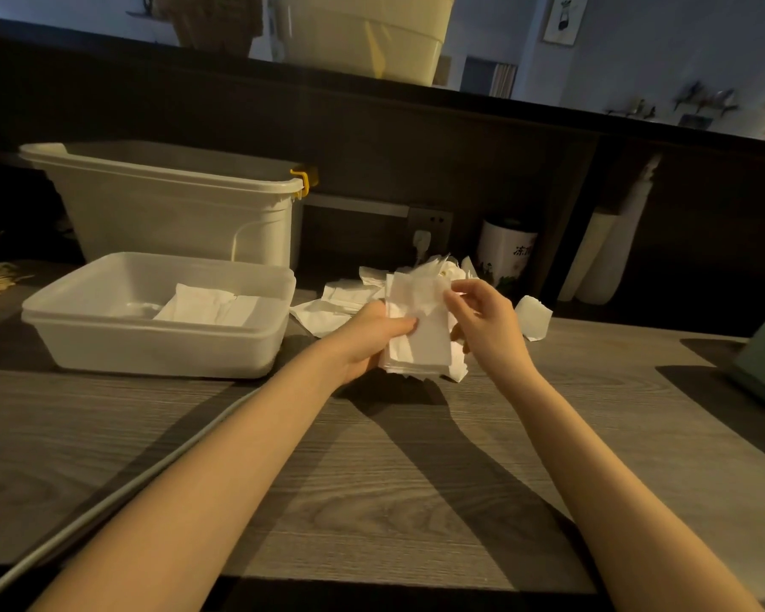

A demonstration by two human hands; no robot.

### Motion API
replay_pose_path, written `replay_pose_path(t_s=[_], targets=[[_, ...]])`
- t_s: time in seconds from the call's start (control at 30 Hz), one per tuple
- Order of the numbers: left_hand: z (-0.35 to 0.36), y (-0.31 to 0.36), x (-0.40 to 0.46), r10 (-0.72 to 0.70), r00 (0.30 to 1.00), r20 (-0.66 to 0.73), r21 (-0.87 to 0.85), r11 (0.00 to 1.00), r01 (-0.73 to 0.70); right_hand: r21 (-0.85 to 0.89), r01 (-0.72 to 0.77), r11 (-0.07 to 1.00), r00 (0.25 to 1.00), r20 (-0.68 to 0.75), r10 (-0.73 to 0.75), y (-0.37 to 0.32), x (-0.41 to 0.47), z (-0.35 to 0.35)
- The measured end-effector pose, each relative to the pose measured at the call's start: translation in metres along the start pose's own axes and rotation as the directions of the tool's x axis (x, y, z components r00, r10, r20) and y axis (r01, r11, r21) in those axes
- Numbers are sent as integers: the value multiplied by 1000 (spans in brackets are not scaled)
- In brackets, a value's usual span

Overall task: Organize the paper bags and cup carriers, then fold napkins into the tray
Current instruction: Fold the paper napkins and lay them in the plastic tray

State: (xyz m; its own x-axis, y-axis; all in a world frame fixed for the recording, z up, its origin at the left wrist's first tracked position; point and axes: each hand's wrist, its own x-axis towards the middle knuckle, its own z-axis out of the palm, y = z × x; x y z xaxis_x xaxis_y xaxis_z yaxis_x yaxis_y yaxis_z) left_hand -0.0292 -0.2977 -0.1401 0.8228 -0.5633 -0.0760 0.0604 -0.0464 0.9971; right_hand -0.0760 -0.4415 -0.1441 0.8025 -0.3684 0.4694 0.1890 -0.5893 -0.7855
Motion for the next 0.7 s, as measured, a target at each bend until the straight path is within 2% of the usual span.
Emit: replay_pose_path(t_s=[0.1, 0.2, 0.27, 0.37, 0.47, 0.6, 0.7], targets=[[-10, 2, 7, 42, 986, -159, -24, 999, -47, -136, -11, 991, 1000, -13, 9, 9, 6, -10], [-20, 2, 10, 43, 961, -273, -31, 998, -53, -402, -23, 915, 993, 94, 66, 19, 6, -16], [-26, 0, 12, 39, 951, -308, -32, 998, -51, -507, 4, 862, 977, 184, 104, 22, 4, -16], [-31, -3, 14, 24, 940, -340, -18, 999, -32, -561, 53, 826, 933, 322, 159, 21, 0, -12], [-33, -5, 16, 14, 936, -352, 3, 1000, -14, -605, 84, 792, 898, 390, 202, 23, -2, -8], [-35, -5, 17, 4, 938, -346, -11, 1000, -8, -627, 98, 773, 919, 355, 171, 31, 0, -6], [-35, -4, 16, -42, 937, -348, -98, 995, 8, -625, 66, 778, 956, 262, 129, 31, 1, -6]])
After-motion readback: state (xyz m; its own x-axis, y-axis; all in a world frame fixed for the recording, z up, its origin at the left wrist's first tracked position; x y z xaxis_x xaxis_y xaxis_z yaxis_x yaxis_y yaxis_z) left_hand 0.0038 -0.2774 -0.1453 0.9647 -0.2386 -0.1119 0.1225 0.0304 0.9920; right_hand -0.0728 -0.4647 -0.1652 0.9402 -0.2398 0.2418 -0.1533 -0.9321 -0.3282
